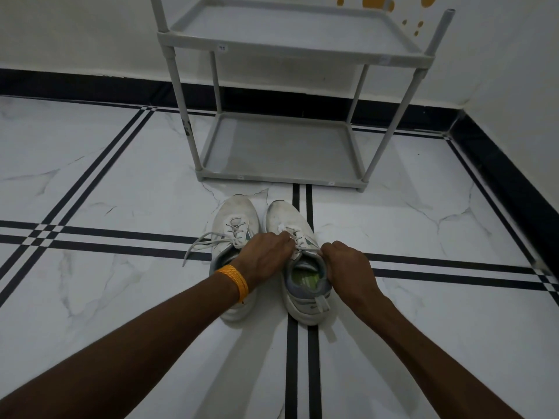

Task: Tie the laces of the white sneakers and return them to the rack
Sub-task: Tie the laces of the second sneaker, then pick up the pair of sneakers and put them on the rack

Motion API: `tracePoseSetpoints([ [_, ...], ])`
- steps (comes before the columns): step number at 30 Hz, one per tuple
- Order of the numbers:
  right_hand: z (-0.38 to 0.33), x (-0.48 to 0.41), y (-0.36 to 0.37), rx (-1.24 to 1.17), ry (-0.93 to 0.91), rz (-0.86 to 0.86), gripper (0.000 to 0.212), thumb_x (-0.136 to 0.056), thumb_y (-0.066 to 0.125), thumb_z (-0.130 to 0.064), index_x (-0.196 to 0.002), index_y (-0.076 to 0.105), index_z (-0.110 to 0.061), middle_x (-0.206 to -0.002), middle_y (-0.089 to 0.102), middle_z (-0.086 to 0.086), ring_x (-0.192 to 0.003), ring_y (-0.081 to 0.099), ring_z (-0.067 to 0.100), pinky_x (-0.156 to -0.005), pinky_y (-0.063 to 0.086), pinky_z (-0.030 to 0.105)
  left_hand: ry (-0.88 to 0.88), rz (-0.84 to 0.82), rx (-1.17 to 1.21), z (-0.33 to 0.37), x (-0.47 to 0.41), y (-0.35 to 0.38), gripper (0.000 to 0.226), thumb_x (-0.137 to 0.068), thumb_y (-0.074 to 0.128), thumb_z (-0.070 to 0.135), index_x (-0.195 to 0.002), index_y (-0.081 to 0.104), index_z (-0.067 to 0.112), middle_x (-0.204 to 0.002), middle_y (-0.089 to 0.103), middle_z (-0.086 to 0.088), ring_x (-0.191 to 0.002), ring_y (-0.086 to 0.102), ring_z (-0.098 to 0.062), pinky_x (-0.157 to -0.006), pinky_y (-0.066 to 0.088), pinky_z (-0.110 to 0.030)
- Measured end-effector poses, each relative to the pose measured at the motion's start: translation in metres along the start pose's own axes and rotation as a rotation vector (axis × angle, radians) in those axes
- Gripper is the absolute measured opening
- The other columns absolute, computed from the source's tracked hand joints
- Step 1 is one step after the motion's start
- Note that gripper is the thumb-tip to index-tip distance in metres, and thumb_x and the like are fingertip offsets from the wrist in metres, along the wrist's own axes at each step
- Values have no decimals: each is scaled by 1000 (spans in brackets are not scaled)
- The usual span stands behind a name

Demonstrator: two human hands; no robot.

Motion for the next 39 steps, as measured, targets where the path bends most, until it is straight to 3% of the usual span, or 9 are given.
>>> tracePoseSetpoints([
  [13,4,-2,8,-112,36,23,33,-92,47,-29,-77,64,-5,-73,69,15,-63,62,32,-59,44,35,-22,-18,16,2,4,-3,26,-100,37,14,-120,51,4,-120,57,-17,-99,61,-35,-79,46,-42],
  [20,9,-3,5,-197,72,-30,30,-97,51,-28,-78,64,-8,-73,68,11,-64,58,25,-63,48,36,-83,-23,79,3,8,-3,24,-99,42,15,-120,51,6,-122,55,-15,-95,61,-31,-78,49,-40],
  [22,11,-5,-1,-255,114,-43,30,-97,49,-32,-77,61,-13,-69,62,3,-63,54,20,-61,41,32,-163,101,183,-3,16,-5,26,-96,48,18,-120,53,10,-132,51,-13,-87,63,-27,-72,54,-37],
  [25,8,-3,-7,-342,227,-159,36,-92,48,-52,-111,59,-23,-93,59,-4,-86,59,18,-71,45,32,-367,370,276,-29,34,-14,39,-91,53,30,-127,51,15,-131,51,-8,-80,64,-22,-64,58,-36],
  [27,3,-1,-2,-401,303,-299,52,-86,52,-60,-126,48,-26,-106,60,-2,-95,61,20,-74,48,33,-602,282,327,-58,48,-14,51,-87,53,41,-132,46,18,-119,57,-7,-90,64,-27,-73,55,-36],
  [29,0,0,4,-474,354,-386,51,-84,57,-57,-122,47,-25,-105,63,-1,-86,64,20,-64,50,30,-798,13,471,-79,62,-8,62,-84,55,56,-131,44,17,-116,60,-9,-99,62,-31,-76,49,-37],
  [33,3,-5,11,-529,414,-395,28,-88,56,-35,-106,53,-14,-91,64,10,-61,66,25,-46,55,33,-768,-369,983,-76,74,12,49,-86,65,43,-118,40,17,-104,63,-9,-82,66,-23,-61,56,-30],
  [36,-5,-10,19,-471,373,-332,20,-90,51,-26,-98,55,-9,-88,63,12,-70,64,28,-60,58,42,-739,-189,840,-72,65,39,46,-82,67,26,-118,45,8,-107,63,-14,-86,65,-25,-63,56,-34],
  [39,-9,-16,29,-411,318,-247,15,-92,47,-20,-90,52,-6,-87,60,14,-77,61,31,-67,54,42,-698,36,834,-66,56,49,30,-86,61,19,-112,51,6,-105,65,-14,-84,57,-23,-65,43,-28],
])
Point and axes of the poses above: each hand's wrist, its own x-axis away from the middle knuckle, its own y-axis out of the palm, z = x × y, the point moved 1 cm from there along -x, towards the middle knuckle
